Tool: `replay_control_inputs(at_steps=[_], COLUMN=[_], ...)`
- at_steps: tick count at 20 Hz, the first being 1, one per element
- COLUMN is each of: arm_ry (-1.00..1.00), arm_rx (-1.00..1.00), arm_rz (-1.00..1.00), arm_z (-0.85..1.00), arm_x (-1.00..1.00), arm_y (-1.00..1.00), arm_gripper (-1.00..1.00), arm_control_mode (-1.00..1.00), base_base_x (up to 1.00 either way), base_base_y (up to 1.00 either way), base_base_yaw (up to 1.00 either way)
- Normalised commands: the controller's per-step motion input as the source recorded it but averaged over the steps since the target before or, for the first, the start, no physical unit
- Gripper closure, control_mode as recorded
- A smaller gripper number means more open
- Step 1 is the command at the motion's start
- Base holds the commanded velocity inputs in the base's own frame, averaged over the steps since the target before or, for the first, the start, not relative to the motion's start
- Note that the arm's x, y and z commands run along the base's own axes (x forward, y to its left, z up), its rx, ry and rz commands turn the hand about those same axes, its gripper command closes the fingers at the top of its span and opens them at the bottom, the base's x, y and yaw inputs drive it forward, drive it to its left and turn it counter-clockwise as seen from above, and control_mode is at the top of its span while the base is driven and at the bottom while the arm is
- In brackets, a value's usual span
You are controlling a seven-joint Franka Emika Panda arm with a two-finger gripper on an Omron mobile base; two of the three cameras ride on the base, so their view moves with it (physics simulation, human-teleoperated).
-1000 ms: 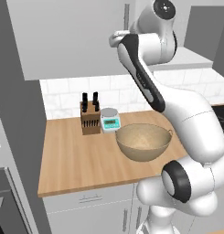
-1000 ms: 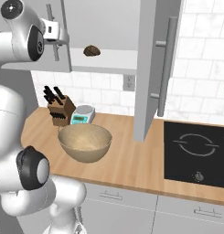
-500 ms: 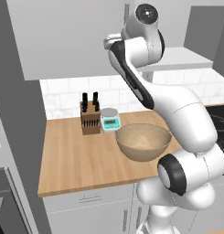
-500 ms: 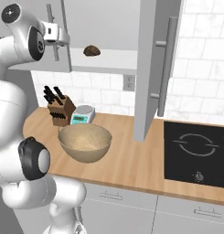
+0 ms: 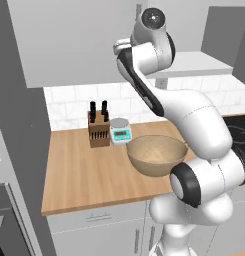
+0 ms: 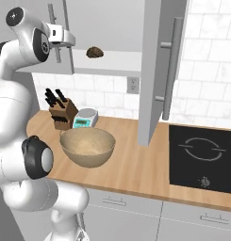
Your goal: Open the cabinet, pick up the bread from the cabinet and place it in the basket. Then move the basket to the dining counter.
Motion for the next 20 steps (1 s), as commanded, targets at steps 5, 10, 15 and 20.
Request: replay_control_inputs(at_steps=[5,10,15,20], arm_ry=[0.00,0.00,0.00,0.00], arm_rx=[0.00,0.00,0.00,0.06], arm_rz=[0.00,0.00,0.00,-0.10], arm_z=[0.00,0.00,-0.04,-0.12], arm_x=[0.09,0.06,0.02,-0.46], arm_y=[0.00,0.00,0.00,0.51], arm_gripper=[1.00,1.00,1.00,1.00], arm_control_mode=[-1.00,-1.00,-1.00,-1.00], base_base_x=[0.00,0.00,0.00,0.00], base_base_y=[0.00,0.00,0.00,0.00], base_base_yaw=[0.00,0.00,0.00,0.00])
